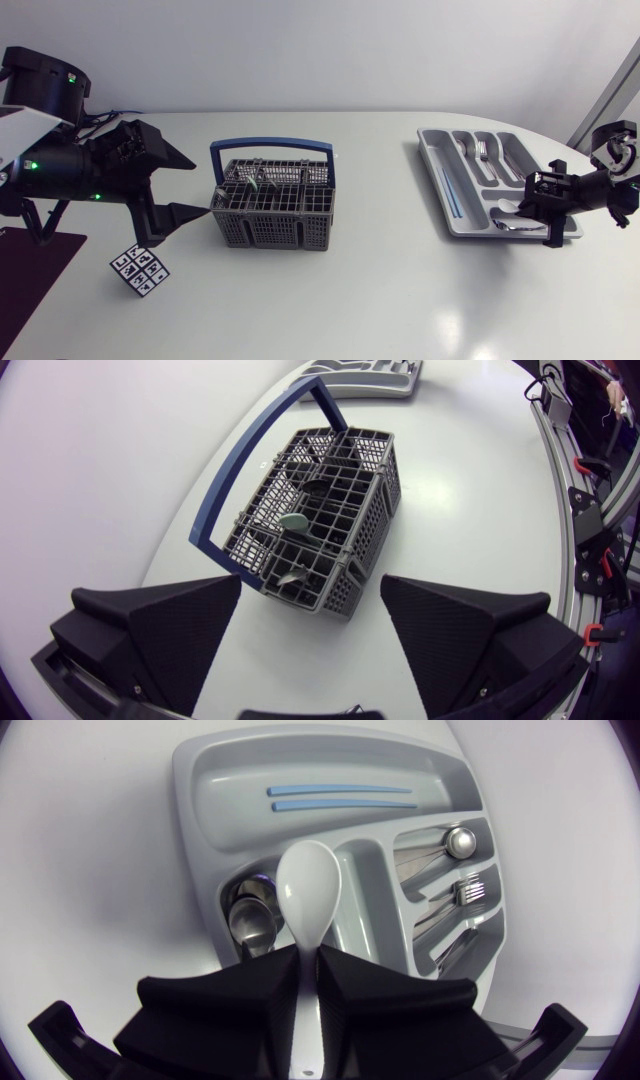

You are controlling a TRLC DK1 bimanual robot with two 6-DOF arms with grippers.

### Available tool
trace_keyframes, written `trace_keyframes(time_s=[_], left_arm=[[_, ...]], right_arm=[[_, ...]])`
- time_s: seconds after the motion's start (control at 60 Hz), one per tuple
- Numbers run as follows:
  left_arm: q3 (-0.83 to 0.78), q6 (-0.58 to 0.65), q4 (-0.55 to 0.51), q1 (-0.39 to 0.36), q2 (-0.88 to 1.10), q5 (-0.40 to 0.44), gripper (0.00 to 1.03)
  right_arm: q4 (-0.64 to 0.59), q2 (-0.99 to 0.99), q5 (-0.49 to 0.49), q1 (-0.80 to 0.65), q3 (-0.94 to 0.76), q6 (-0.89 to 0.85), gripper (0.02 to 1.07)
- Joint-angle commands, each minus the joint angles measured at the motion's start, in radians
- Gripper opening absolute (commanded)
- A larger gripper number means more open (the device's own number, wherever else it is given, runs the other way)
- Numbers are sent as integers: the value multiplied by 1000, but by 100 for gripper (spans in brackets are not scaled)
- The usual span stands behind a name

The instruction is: Transfer all utensils from the basket to the drawer tray.

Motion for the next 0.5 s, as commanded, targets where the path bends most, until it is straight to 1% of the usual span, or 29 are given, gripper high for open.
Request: trace_keyframes(time_s=[0.0, 0.083, 0.183, 0.233, 0.283, 0.35, 0.483], left_arm=[[-23, 38, 10, -3, 2, -1, 97], [-19, 17, -4, -3, 9, -4, 96], [-21, -43, -9, -21, 9, -24, 96], [-26, -53, -10, -33, 9, -35, 97], [-29, -53, -15, -39, 8, -35, 97], [-38, -34, -15, -47, 2, -38, 98], [-67, 75, 16, -41, -35, -46, 98]], right_arm=[[8, 34, 16, -4, 5, -54, 28], [32, 29, 22, -3, -13, -54, 36], [60, 12, 21, -4, -41, -50, 49], [71, 6, 21, -3, -53, -50, 52], [77, -3, 21, -3, -67, -51, 54], [77, -23, 21, -1, -78, -50, 55], [71, -89, 16, 2, -116, -45, 55]])
